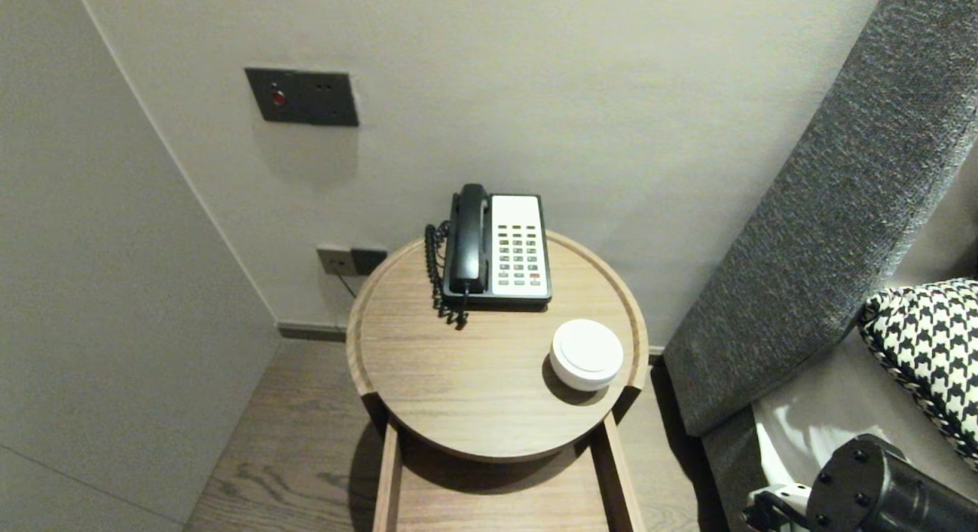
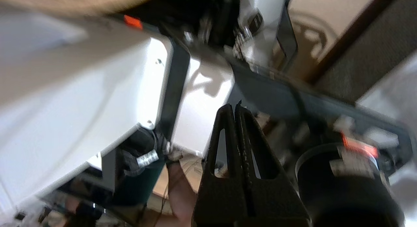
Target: Close the nightstand drawer
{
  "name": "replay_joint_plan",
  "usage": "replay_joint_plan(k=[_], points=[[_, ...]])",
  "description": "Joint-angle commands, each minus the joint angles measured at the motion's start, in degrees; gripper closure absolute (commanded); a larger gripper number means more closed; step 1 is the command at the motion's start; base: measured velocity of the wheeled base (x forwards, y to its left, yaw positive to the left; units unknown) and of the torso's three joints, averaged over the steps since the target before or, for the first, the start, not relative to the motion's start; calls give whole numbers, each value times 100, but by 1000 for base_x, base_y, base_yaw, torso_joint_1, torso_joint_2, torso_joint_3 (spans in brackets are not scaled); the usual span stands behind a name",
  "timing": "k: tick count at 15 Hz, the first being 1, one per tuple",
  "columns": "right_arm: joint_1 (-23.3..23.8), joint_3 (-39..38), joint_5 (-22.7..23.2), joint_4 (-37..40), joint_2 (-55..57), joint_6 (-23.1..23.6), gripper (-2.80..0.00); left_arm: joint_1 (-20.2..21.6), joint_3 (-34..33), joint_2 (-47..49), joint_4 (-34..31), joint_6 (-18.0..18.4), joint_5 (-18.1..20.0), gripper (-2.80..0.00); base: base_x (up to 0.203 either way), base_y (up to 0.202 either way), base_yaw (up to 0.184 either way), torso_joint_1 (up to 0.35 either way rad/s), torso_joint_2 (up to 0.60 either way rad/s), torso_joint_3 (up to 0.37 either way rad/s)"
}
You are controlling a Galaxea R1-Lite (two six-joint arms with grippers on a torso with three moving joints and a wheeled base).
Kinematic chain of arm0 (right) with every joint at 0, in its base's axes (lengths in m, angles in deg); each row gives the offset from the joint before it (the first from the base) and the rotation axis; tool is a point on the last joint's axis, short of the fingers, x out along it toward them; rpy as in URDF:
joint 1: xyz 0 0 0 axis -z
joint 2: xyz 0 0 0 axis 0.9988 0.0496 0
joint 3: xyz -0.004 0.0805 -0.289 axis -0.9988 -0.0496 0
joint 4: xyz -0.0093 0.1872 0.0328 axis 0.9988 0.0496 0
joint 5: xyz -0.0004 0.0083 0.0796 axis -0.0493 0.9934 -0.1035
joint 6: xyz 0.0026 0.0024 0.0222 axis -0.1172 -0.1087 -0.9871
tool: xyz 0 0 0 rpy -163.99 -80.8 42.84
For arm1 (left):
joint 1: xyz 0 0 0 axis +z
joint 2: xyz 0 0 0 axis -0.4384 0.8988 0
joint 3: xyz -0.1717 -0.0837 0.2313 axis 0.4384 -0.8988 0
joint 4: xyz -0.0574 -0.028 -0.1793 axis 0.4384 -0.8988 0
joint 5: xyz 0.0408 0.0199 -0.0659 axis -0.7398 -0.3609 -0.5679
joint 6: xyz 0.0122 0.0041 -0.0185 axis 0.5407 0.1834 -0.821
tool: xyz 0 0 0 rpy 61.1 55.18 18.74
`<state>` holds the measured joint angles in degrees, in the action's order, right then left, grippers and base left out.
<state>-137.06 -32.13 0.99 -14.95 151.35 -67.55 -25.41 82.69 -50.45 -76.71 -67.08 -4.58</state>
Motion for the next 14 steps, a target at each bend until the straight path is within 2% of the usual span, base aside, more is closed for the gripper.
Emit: replay_joint_plan(k=[1, 10, 14], points=[[-17, -15, -22, -298, 361, -18, 0, 2, -1, -9, 3, 0, 0, 0, 0, 0, 0, 0, 0, 0], [-10, 62, -310, -642, 881, -9, 0, 2, -1, -9, 3, 0, 0, 0, 0, 0, 0, 0, 0, 0], [-5, -103, -393, -1127, 1203, -10, 0, 2, -1, -9, 3, 0, -8, 0, 0, 0, 0, 0, 0, 0]])
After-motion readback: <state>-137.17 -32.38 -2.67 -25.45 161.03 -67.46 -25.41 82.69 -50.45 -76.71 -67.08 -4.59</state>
